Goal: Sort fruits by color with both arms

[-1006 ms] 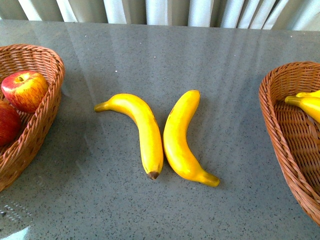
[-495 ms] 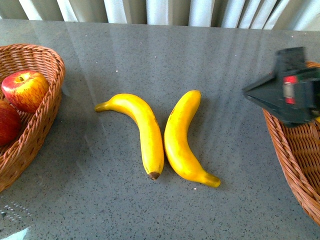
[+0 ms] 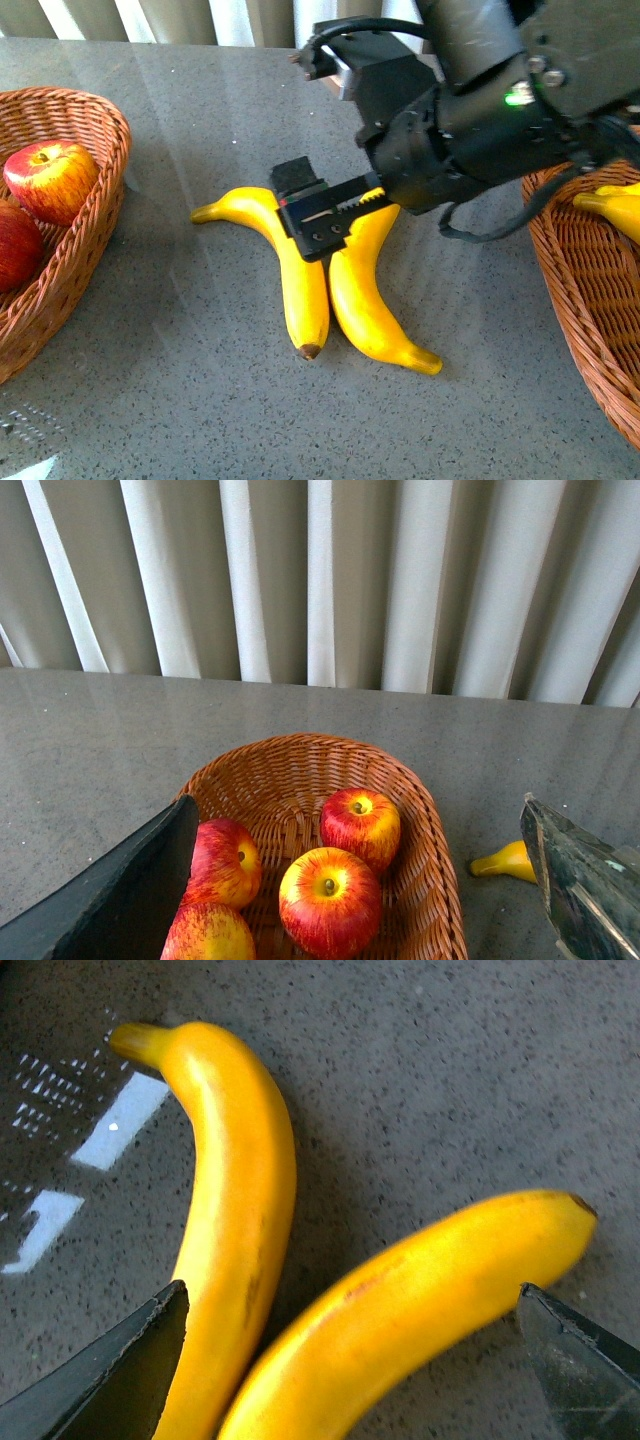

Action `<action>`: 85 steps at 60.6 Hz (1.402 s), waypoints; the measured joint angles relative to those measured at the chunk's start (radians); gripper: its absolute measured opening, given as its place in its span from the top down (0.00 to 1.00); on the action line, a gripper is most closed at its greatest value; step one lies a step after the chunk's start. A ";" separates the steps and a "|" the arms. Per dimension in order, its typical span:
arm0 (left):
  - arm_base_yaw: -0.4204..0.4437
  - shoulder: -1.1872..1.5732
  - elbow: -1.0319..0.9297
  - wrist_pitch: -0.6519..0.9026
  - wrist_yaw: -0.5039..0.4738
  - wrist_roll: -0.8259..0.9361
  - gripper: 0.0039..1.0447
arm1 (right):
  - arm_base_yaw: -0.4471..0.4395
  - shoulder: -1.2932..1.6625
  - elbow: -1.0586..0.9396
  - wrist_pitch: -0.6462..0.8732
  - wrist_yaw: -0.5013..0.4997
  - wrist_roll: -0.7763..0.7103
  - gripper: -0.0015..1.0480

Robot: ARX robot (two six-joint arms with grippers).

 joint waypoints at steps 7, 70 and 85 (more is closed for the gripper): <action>0.000 0.000 0.000 0.000 0.000 0.000 0.09 | 0.036 0.056 0.072 -0.019 0.020 -0.003 0.09; 0.000 0.000 0.000 0.000 0.000 0.000 0.09 | 0.138 0.304 0.298 -0.135 0.052 0.015 0.09; 0.000 0.000 0.000 0.000 0.000 0.000 0.09 | 0.136 0.293 0.265 -0.090 0.063 0.056 0.41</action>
